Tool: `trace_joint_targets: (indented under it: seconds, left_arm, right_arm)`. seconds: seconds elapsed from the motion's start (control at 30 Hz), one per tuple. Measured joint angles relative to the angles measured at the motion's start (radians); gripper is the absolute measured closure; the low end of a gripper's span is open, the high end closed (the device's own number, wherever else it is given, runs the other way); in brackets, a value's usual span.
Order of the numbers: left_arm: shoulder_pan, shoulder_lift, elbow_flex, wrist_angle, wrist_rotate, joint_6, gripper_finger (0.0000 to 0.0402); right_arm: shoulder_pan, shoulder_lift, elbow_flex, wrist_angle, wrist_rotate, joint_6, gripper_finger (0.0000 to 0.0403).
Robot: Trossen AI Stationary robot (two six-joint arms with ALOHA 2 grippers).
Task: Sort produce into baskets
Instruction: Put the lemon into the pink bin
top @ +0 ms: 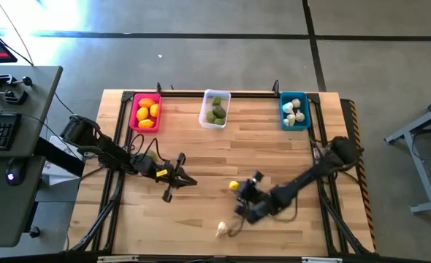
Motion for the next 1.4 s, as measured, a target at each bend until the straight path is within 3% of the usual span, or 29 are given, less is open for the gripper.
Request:
trace_joint_targets:
  seconds: [0.13,0.27,0.43,0.63,0.83,1.0,1.27,1.4]
  left_arm:
    - [0.000,0.000,0.000,-0.001,0.000,0.022,0.0372]
    - [0.000,0.000,0.000,-0.014,-0.021,0.016,0.0352]
    - [-0.001,0.001,0.000,-0.060,-0.080,-0.017,0.0321]
    - [-0.002,0.001,0.017,-0.115,-0.112,-0.101,0.0276]
    - [-0.039,0.001,0.118,-0.315,-0.188,-0.123,0.0226]
    - [-0.063,0.001,0.167,-0.377,-0.266,-0.072,0.0195]
    - [-0.086,0.001,0.170,-0.327,-0.266,-0.043,0.0188]
    - [-0.087,0.001,0.171,-0.282,-0.204,-0.045,0.0188]
  right_arm:
    - [-0.123,0.000,-0.139,0.495,-0.187,-0.229,0.0282]
    - [-0.209,-0.001,-0.270,0.989,-0.257,-0.470,0.0282]
    - [-0.279,-0.001,-0.328,1.326,-0.327,-0.627,0.0282]
    - [-0.275,-0.001,-0.219,1.325,-0.427,-0.748,0.0282]
    - [-0.252,-0.001,-0.078,1.184,-0.433,-0.810,0.0282]
    - [-0.228,-0.001,-0.002,1.101,-0.433,-0.816,0.0277]
    - [-0.193,-0.001,0.026,1.083,-0.429,-0.831,0.0282]
    - [-0.189,-0.001,0.026,1.062,-0.410,-0.824,0.0282]
